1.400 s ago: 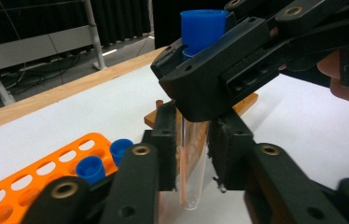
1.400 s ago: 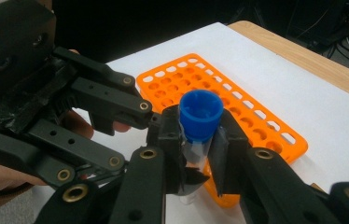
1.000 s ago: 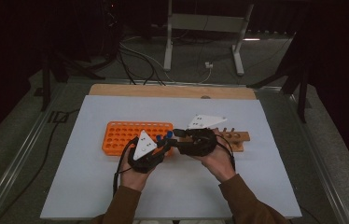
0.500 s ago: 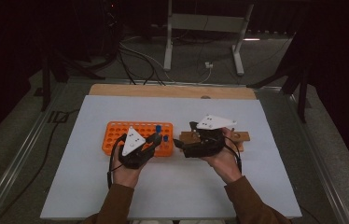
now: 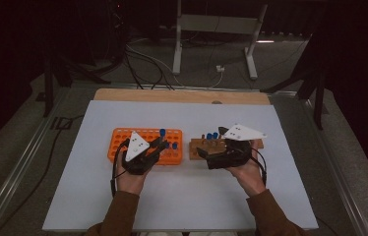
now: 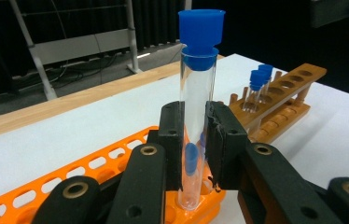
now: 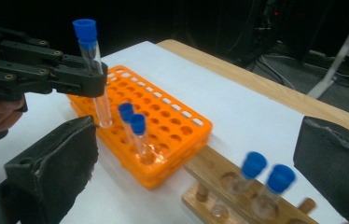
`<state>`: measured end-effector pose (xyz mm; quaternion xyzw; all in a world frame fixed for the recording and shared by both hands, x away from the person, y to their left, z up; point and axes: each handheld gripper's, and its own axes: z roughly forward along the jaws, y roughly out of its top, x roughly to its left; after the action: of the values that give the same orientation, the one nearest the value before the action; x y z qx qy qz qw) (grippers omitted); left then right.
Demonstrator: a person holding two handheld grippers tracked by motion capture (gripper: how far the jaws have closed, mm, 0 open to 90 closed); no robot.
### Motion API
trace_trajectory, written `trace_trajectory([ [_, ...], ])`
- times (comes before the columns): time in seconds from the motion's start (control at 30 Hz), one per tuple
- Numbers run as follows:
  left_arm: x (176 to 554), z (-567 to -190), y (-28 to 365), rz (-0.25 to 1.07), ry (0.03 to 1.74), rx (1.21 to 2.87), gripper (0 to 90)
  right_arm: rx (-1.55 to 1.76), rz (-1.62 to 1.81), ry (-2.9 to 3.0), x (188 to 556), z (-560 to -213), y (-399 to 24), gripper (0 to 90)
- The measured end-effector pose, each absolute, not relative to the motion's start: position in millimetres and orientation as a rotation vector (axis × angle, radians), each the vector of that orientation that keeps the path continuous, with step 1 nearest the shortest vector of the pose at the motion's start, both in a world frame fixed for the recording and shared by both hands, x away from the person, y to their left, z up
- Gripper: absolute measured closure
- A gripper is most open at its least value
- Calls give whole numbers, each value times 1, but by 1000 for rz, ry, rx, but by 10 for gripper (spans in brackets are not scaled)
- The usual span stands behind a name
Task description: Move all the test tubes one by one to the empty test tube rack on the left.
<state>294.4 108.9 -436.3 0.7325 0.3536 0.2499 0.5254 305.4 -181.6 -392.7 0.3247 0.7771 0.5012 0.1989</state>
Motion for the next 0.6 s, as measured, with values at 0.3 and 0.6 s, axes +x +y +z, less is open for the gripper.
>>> trace_trajectory([
  [0.3, 301, -441, 109, 601, 865, 1750, 784, 936, 1410, 2148, 305, -400, -198, 2],
  [0.6, 306, -449, 110, 605, 898, 1749, 783, 967, 1413, 2139, 305, -408, -210, 2],
])
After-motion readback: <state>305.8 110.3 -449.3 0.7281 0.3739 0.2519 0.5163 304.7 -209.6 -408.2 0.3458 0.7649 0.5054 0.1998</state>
